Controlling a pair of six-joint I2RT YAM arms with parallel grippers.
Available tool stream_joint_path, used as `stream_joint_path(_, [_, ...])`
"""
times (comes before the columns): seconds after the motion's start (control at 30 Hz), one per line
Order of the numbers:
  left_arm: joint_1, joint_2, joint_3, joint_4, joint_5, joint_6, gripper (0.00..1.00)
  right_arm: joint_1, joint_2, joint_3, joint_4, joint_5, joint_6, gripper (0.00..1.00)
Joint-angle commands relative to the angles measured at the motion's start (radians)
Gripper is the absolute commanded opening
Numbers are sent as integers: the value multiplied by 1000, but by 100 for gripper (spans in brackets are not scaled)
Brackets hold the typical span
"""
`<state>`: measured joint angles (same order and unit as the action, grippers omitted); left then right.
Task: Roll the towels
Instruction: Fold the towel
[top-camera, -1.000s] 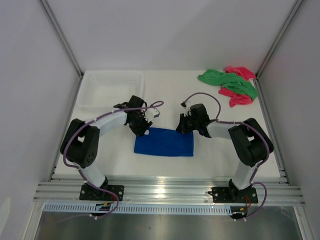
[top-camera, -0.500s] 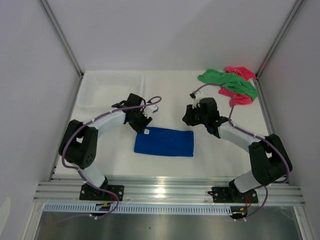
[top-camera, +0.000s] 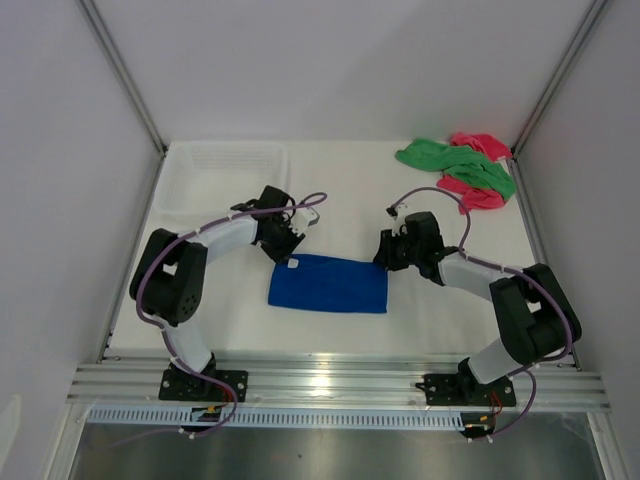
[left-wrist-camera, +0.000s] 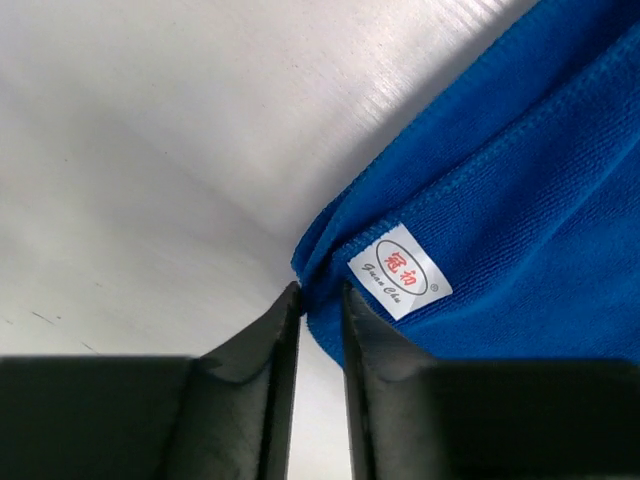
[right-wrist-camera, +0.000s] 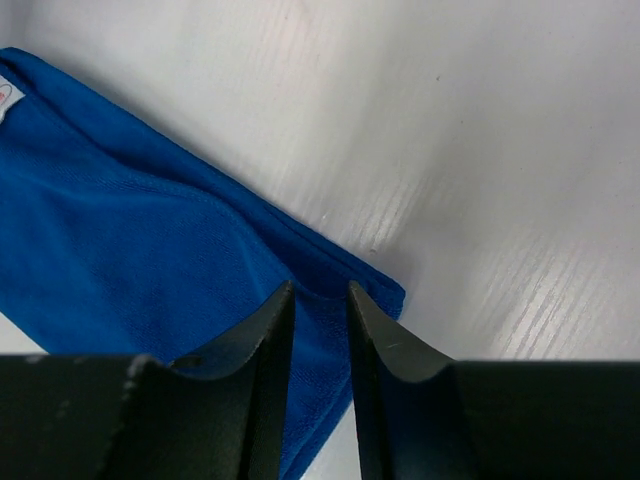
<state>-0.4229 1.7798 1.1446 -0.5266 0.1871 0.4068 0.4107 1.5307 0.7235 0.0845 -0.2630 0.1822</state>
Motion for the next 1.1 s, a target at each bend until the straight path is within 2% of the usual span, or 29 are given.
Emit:
stream_joint_path(0.0, [10,0,30,-4,31,-14,23,-16,32,-4,64,-31,0,30])
stream_joint_path(0.17, [12,-5,29,-4,26,-17,1,-23,72,4,61,-18,-1,30])
stream_joint_path(0.3, [13,-14,20,11,12,-22,1,-23,86,4,64,-1,-12,29])
stream_joint_path(0.37, [15,-16,18,17,6,-26,1,-24,94,5,70,-12,-12,21])
stream_joint_path(0.4, [16,-19,12,22,5,-26,1,-24,103,14,72,-15,-12,4])
stream_joint_path(0.43, [16,-20,9,25,3,-26,1,-26,106,16,72,-18,-10,0])
stream_joint_path(0.73, [45,-77,-25,71,-9,-45,1,-59,56,11,93,13,-16,0])
stream_joint_path(0.97, [47,-62,-22,63,5,-48,1,-65,78,40,83,-2,-20,1])
stream_joint_path(1.0, [47,-57,-20,62,8,-48,1,-64,83,43,78,-7,-23,4])
stream_joint_path(1.07, [49,-50,-19,59,14,-49,1,-66,79,56,49,5,-21,20])
